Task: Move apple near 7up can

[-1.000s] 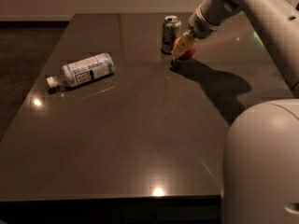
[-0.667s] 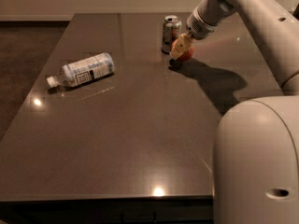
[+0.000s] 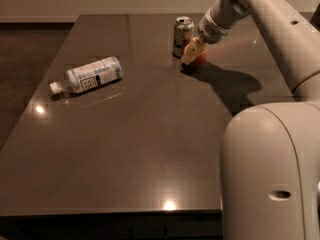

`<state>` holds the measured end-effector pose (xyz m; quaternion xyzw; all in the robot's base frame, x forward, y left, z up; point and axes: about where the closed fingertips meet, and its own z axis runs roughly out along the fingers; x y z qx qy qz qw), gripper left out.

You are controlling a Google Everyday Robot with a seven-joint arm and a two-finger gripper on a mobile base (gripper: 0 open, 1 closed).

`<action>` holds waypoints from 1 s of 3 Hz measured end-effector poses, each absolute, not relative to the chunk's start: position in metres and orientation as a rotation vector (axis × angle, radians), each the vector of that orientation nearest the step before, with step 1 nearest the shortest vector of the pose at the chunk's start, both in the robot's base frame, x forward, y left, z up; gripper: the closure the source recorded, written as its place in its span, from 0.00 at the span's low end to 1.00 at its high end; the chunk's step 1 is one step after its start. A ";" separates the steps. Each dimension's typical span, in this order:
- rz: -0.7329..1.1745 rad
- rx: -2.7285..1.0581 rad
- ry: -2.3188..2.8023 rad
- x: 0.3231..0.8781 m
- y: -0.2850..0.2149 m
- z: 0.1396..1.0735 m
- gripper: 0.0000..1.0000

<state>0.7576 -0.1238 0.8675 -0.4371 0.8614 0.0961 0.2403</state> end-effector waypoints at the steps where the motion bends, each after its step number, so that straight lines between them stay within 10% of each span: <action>1: 0.267 -1.200 2.359 0.759 -0.122 0.864 0.05; 3: 0.269 -1.202 2.360 0.759 -0.120 0.862 0.00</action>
Offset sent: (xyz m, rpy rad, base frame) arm 0.0010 0.0022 -0.0032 0.0002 0.0037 0.0027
